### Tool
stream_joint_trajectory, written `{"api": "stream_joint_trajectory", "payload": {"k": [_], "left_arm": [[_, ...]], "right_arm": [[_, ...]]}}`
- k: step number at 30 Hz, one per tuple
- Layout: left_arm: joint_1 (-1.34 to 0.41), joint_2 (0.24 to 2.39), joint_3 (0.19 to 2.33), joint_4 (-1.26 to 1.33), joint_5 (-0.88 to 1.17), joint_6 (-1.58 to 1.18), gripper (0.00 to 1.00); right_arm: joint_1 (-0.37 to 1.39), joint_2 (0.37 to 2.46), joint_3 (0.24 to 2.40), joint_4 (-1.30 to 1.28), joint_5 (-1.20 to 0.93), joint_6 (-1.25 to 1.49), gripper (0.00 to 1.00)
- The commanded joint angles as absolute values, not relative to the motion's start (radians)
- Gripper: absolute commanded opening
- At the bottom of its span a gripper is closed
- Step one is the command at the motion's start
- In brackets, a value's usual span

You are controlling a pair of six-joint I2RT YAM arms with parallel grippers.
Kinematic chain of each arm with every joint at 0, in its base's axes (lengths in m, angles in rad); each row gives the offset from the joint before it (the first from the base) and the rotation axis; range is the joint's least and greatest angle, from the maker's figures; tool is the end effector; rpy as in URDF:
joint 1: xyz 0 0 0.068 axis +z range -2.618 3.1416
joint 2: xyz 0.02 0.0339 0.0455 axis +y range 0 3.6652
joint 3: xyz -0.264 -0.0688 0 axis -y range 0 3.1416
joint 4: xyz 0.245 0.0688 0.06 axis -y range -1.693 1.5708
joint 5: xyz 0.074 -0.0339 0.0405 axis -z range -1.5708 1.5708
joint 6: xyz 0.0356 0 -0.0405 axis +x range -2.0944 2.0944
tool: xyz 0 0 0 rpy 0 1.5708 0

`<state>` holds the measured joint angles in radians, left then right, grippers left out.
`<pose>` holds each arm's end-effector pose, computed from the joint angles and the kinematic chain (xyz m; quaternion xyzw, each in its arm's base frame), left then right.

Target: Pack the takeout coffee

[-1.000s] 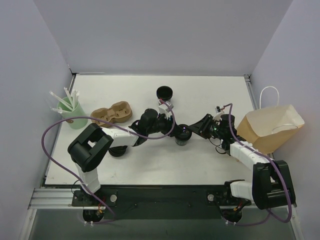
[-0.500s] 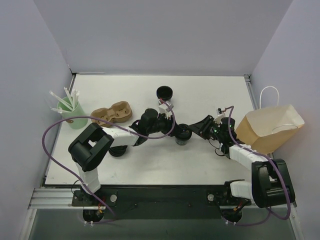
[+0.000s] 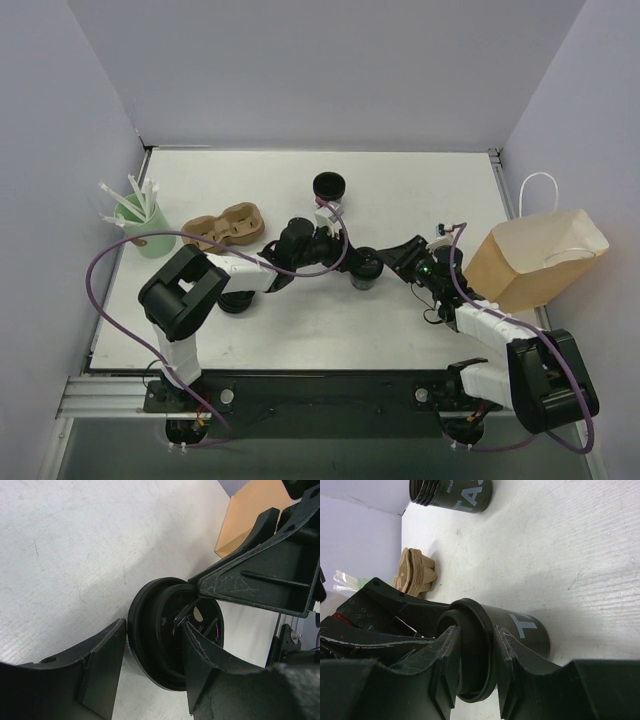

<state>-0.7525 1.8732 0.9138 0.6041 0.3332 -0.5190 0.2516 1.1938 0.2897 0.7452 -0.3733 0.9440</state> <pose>0.2762 -0.2746 0.1619 0.1884 0.7930 -0.4439 0.3723 0.2169 0.0692 0.1866 0.1405 0.7443 0.4755 0.4475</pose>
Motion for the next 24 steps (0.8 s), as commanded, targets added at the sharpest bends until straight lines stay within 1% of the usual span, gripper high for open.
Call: {"api": "stream_joint_trajectory", "payload": {"k": [1, 3, 4, 6, 10, 12, 15, 16, 19, 24], "left_arm": [[-0.738, 2.045, 0.816, 0.129, 0.189, -0.387, 0.56], [-0.738, 2.042, 0.822, 0.118, 0.192, -0.367, 0.56], [-0.738, 2.043, 0.827, 0.114, 0.193, -0.361, 0.56], [-0.736, 2.048, 0.838, 0.114, 0.205, -0.351, 0.56], [-0.736, 2.062, 0.848, 0.107, 0.210, -0.342, 0.56], [-0.736, 2.066, 0.844, 0.118, 0.213, -0.341, 0.56], [-0.736, 2.069, 0.839, 0.136, 0.221, -0.341, 0.56], [-0.736, 2.068, 0.836, 0.138, 0.224, -0.341, 0.56], [-0.738, 2.059, 0.827, 0.144, 0.221, -0.342, 0.56], [-0.738, 2.052, 0.827, 0.143, 0.219, -0.341, 0.56]], "right_arm": [[0.296, 1.178, 0.265, 0.479, -0.394, 0.905, 0.28], [0.285, 1.084, 0.314, 0.388, -0.394, 0.891, 0.31], [0.279, 1.059, 0.371, 0.359, -0.399, 0.885, 0.34], [0.247, 1.014, 0.431, 0.275, -0.419, 0.855, 0.37], [0.192, 1.028, 0.573, 0.181, -0.476, 0.792, 0.42], [0.178, 1.038, 0.620, 0.140, -0.459, 0.766, 0.43], [0.160, 1.077, 0.650, 0.129, -0.448, 0.749, 0.39], [0.160, 1.092, 0.661, 0.124, -0.445, 0.743, 0.36], [0.158, 1.160, 0.681, 0.121, -0.443, 0.726, 0.34], [0.156, 1.242, 0.666, 0.201, -0.486, 0.727, 0.34]]}}
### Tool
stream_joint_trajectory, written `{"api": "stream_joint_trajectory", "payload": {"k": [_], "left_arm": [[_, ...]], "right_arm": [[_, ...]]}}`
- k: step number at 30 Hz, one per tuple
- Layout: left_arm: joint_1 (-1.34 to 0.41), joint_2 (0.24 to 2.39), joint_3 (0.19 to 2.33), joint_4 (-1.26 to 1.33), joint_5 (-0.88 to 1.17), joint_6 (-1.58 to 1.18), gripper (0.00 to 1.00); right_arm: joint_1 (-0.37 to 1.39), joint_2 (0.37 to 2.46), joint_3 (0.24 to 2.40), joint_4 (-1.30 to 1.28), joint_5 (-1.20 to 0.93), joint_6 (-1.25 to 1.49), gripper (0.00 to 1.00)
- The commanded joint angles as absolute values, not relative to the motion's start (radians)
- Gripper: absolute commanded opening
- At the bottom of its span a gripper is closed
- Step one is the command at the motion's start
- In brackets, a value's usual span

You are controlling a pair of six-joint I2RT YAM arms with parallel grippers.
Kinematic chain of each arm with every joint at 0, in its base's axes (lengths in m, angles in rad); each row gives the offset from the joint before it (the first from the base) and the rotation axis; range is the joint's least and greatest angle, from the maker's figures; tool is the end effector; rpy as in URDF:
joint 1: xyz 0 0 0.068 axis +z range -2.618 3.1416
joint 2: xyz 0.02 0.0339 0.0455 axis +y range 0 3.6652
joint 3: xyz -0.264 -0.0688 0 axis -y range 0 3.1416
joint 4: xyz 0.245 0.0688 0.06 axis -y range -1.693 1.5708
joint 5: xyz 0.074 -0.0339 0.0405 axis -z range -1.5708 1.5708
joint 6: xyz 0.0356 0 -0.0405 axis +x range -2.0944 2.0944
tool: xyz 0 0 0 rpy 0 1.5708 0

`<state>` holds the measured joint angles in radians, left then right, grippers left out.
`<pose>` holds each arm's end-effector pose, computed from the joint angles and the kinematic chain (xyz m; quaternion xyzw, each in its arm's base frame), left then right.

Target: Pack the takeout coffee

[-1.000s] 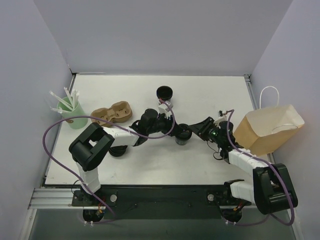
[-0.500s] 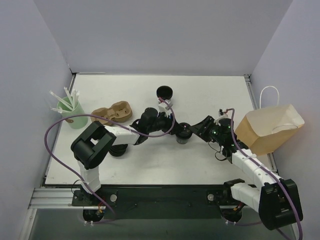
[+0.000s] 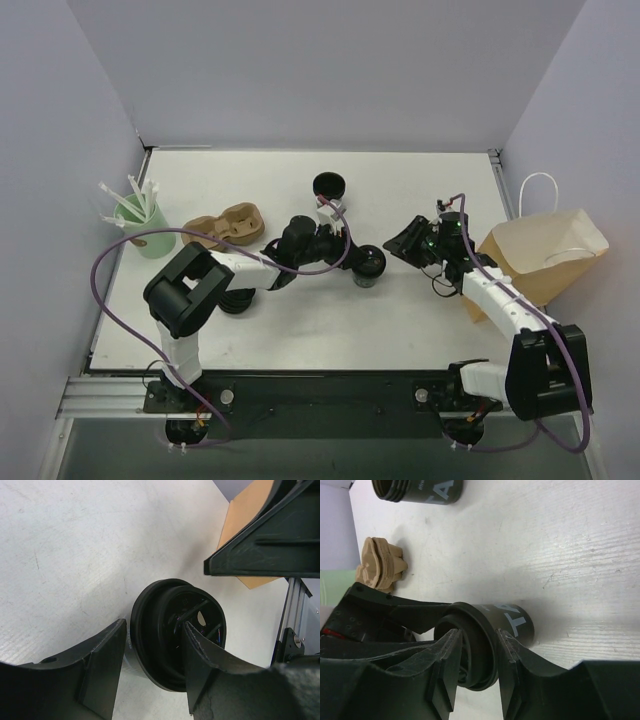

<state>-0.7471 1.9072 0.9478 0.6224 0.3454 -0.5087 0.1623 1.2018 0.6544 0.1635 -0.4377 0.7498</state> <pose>0.2841 -0.2795 0.1610 0.1943 0.7860 -0.4482 0.3789 0.2578 0.0575 0.2437 0.1181 0.8097 0.4020 0.4108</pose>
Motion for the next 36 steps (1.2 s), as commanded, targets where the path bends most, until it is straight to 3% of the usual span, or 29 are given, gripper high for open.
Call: {"api": "stream_joint_trajectory", "payload": {"k": [1, 17, 36], "left_arm": [[-0.738, 2.054, 0.830, 0.138, 0.218, -0.341, 0.56], [-0.736, 2.075, 0.847, 0.118, 0.203, -0.337, 0.56], [-0.738, 2.086, 0.856, 0.097, 0.184, -0.342, 0.55]], "right_arm": [[0.156, 1.253, 0.657, 0.216, -0.497, 0.733, 0.34], [0.153, 1.367, 0.637, 0.334, -0.561, 0.739, 0.28], [0.127, 1.344, 0.480, 0.457, -0.690, 0.719, 0.25]]}}
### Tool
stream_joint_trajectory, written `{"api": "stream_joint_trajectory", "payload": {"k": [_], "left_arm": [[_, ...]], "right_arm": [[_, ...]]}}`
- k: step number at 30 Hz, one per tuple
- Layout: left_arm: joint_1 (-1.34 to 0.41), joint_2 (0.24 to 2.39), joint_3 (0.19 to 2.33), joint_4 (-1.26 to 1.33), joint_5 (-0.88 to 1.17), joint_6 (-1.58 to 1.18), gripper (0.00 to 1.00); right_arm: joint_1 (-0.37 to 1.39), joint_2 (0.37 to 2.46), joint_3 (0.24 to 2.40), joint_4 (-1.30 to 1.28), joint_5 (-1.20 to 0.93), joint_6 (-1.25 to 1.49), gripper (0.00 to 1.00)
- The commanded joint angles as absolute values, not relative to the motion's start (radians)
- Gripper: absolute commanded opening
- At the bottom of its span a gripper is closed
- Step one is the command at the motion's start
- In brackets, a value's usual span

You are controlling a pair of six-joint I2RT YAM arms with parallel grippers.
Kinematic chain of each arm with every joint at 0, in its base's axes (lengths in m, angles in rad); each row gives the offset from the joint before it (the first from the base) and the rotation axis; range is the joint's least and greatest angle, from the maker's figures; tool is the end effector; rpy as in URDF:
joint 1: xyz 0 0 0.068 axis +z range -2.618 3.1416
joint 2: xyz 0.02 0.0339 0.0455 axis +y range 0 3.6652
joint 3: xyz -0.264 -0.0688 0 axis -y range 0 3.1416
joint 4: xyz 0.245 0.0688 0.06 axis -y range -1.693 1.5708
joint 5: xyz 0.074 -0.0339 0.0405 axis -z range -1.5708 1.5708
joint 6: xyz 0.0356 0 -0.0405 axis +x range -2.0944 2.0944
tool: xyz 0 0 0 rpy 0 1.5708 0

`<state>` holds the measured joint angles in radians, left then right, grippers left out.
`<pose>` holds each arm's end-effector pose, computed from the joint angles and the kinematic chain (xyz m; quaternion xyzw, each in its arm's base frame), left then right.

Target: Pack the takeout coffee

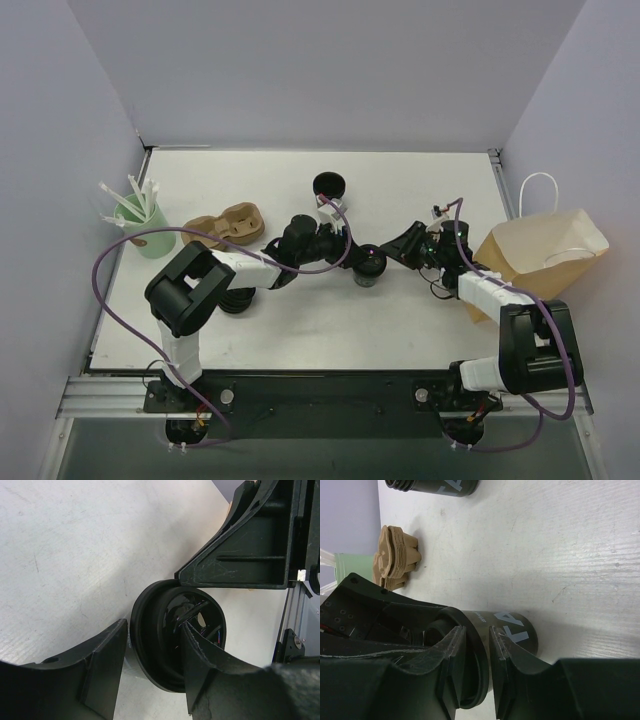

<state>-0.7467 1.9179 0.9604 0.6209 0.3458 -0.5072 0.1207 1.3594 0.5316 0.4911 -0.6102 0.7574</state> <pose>0.2864 -0.2815 0.1604 0.1948 0.7858 -0.4481 0.3793 0.2675 0.0530 0.1977 0.0784 0.7932 0.4564 0.3954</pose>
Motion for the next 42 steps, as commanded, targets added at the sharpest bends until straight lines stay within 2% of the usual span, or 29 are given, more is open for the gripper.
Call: {"api": "stream_joint_trajectory", "payload": {"k": [1, 9, 18, 22, 27, 35, 42], "left_arm": [[-0.738, 2.088, 0.857, 0.097, 0.181, -0.342, 0.55], [-0.739, 2.114, 0.862, 0.081, 0.155, -0.364, 0.55], [-0.745, 2.121, 0.838, 0.089, 0.129, -0.402, 0.55], [-0.746, 2.126, 0.821, 0.106, 0.117, -0.429, 0.55], [-0.749, 2.126, 0.795, 0.135, 0.121, -0.449, 0.55], [-0.759, 2.004, 0.752, 0.135, 0.113, -0.480, 0.55], [-0.761, 1.885, 0.804, 0.094, 0.170, -0.494, 0.56]], "right_arm": [[0.127, 1.345, 0.473, 0.460, -0.690, 0.721, 0.24], [0.132, 1.338, 0.289, 0.617, -0.677, 0.798, 0.21], [0.167, 1.353, 0.216, 0.621, -0.568, 0.795, 0.18], [0.233, 1.383, 0.245, 0.543, -0.479, 0.761, 0.14], [0.242, 1.419, 0.238, 0.604, -0.491, 0.792, 0.14], [0.224, 1.279, 0.377, 0.420, -0.531, 0.756, 0.15], [0.195, 1.244, 0.501, 0.276, -0.561, 0.707, 0.26]]}}
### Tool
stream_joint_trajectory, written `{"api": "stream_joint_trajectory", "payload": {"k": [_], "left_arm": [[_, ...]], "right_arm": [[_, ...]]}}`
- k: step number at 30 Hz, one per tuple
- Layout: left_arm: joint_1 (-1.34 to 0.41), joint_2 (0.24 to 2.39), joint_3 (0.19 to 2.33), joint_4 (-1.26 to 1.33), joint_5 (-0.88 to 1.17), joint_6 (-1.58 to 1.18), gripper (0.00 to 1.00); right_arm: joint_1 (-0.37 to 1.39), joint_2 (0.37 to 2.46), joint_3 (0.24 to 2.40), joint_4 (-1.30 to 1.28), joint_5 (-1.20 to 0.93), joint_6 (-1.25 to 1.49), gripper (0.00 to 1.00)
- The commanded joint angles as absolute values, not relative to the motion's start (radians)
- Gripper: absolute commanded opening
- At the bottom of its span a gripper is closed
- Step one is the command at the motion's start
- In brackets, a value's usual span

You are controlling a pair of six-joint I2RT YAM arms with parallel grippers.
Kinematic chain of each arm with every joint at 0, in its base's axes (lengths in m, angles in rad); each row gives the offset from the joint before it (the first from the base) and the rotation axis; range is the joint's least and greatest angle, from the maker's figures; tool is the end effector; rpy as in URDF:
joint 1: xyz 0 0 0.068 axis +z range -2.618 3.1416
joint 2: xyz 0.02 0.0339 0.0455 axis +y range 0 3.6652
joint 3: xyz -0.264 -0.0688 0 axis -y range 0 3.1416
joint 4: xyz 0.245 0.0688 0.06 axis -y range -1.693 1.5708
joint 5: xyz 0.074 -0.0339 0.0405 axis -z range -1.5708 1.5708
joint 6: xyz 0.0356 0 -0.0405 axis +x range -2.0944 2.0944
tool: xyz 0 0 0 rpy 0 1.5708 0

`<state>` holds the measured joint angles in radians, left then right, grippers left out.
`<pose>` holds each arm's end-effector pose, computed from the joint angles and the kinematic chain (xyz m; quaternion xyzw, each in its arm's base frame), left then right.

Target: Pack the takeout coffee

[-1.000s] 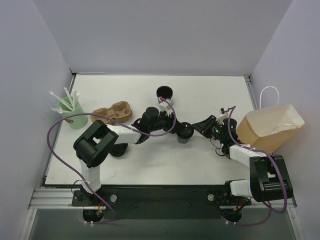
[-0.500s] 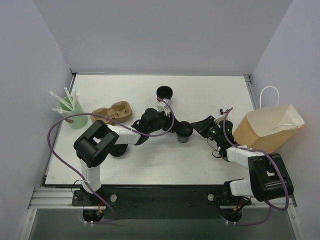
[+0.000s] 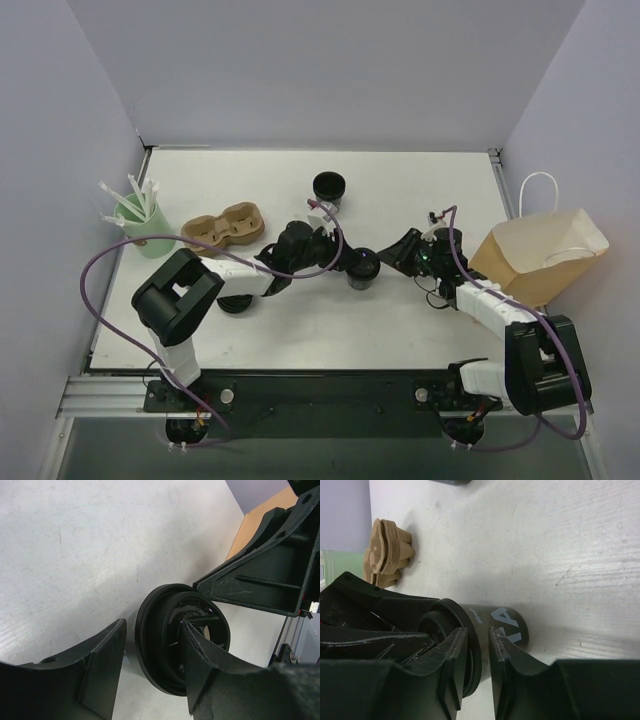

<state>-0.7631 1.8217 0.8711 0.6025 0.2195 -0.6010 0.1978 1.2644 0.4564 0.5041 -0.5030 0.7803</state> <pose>0.2685 -0.2675 0.1676 0.1286 0.8062 -0.4293 0.3863 0.2451 0.0666 0.1981 0.0831 0.7901 0.4464 0.4119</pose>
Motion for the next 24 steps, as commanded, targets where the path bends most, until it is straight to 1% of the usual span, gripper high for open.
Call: {"api": "stream_joint_trajectory", "payload": {"k": [1, 2, 7, 8, 10, 14, 16, 18, 19, 21, 22, 24], "left_arm": [[-0.761, 1.867, 0.814, 0.091, 0.198, -0.498, 0.57], [-0.762, 1.856, 0.842, 0.078, 0.205, -0.500, 0.57], [-0.762, 1.798, 0.920, 0.022, 0.245, -0.499, 0.61], [-0.762, 1.790, 0.933, 0.002, 0.252, -0.496, 0.61], [-0.762, 1.760, 0.966, -0.032, 0.258, -0.491, 0.63], [-0.762, 1.712, 1.021, -0.073, 0.285, -0.491, 0.68], [-0.761, 1.694, 1.060, -0.087, 0.291, -0.486, 0.71], [-0.761, 1.683, 1.086, -0.118, 0.290, -0.482, 0.80], [-0.761, 1.678, 1.107, -0.132, 0.290, -0.480, 0.81], [-0.758, 1.661, 1.121, -0.155, 0.285, -0.474, 0.84], [-0.759, 1.652, 1.126, -0.167, 0.278, -0.474, 0.84], [-0.758, 1.625, 1.121, -0.170, 0.262, -0.474, 0.85]], "right_arm": [[0.190, 1.236, 0.529, 0.262, -0.561, 0.701, 0.27], [0.186, 1.230, 0.544, 0.235, -0.563, 0.689, 0.30], [0.176, 1.203, 0.630, 0.127, -0.552, 0.635, 0.35], [0.176, 1.200, 0.650, 0.094, -0.549, 0.626, 0.38], [0.176, 1.178, 0.666, 0.069, -0.534, 0.603, 0.40], [0.176, 1.147, 0.695, 0.005, -0.514, 0.558, 0.45], [0.176, 1.137, 0.716, -0.037, -0.511, 0.528, 0.48], [0.176, 1.118, 0.729, -0.069, -0.503, 0.512, 0.50], [0.178, 1.108, 0.732, -0.077, -0.491, 0.497, 0.59], [0.184, 1.077, 0.744, -0.116, -0.470, 0.476, 0.67], [0.189, 1.069, 0.762, -0.136, -0.445, 0.451, 0.71], [0.216, 1.051, 0.784, -0.185, -0.422, 0.422, 0.73]]}}
